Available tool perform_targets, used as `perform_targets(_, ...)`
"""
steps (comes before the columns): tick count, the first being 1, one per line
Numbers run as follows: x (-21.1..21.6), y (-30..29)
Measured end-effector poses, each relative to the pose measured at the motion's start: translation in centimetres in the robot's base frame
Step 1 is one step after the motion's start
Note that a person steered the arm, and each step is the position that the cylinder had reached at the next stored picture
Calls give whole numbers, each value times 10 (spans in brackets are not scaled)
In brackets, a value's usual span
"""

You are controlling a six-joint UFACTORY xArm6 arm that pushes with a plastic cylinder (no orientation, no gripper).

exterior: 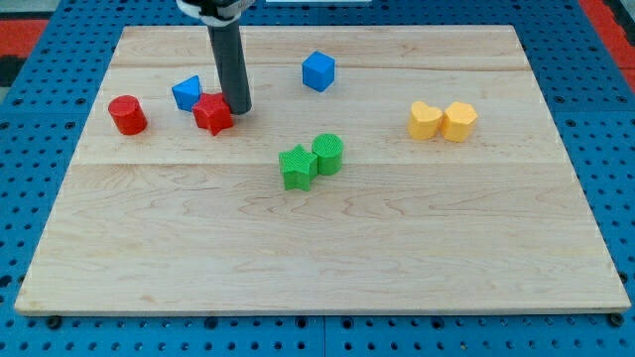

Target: Slide the green circle a bit right and left

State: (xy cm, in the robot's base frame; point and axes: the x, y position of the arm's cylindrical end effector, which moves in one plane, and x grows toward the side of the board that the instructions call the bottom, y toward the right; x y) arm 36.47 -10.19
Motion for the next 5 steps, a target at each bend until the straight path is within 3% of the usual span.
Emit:
perform_targets(3, 33, -48)
perform_targets(5, 46, 39)
